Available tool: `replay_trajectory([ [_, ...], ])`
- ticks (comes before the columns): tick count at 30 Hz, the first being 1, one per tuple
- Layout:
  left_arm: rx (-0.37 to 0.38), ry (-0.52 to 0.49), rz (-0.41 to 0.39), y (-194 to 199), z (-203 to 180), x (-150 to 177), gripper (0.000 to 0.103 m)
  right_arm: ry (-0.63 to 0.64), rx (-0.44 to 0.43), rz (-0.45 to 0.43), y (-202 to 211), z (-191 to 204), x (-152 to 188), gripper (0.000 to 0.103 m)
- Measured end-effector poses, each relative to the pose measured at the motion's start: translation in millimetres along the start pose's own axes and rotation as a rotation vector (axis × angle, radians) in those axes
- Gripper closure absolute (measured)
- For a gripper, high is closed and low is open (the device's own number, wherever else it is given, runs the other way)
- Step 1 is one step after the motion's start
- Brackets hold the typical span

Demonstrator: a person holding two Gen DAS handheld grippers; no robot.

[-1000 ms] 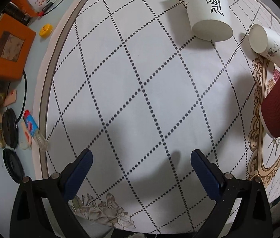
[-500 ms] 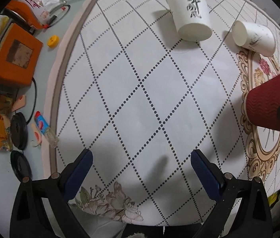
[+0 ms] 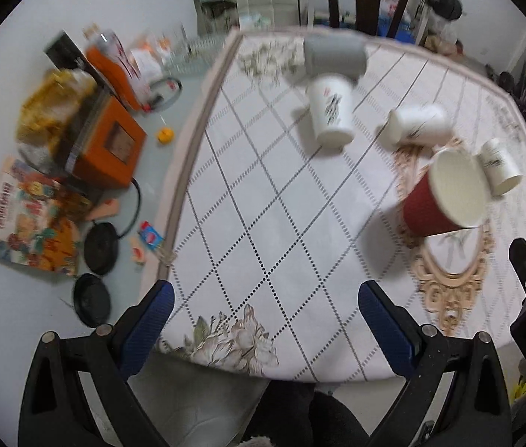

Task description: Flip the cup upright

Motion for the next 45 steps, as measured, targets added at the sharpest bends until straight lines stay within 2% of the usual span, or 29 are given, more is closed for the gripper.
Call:
replay_trajectory([
  [8, 0.038, 0.009, -0.183, 114, 0, 20, 0.002, 0.017, 0.028, -0.061, 116, -24, -10, 0.0],
  [14, 0.043, 0.021, -0.294, 173, 4, 41, 0.002, 0.016, 0.007, -0.09, 186, -36, -9, 0.0],
  [21, 0.049, 0.024, -0.367, 219, 4, 63, 0.002, 0.008, 0.0, -0.154, 252, -53, -5, 0.0],
  [25, 0.051, 0.032, -0.402, 237, 5, 72, 0.002, 0.009, 0.0, -0.176, 274, -58, -5, 0.0],
  [32, 0.047, 0.042, -0.419, 250, 5, 79, 0.002, 0.004, -0.013, -0.189, 293, -63, -4, 0.0],
  [45, 0.051, 0.036, -0.326, 238, 1, 79, 0.002, 0.01, -0.014, -0.094, 277, -63, -5, 0.0],
])
Point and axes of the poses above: each gripper's, at about its wrist camera, not at the fingertips, and y roughly against the way its jaws point, z to its left, x to its underside, the point moved 1 cm from there along -y, roughly the way its jaws point, and after that the axes turned 3 degrees about -x, right-handed, at the moved point
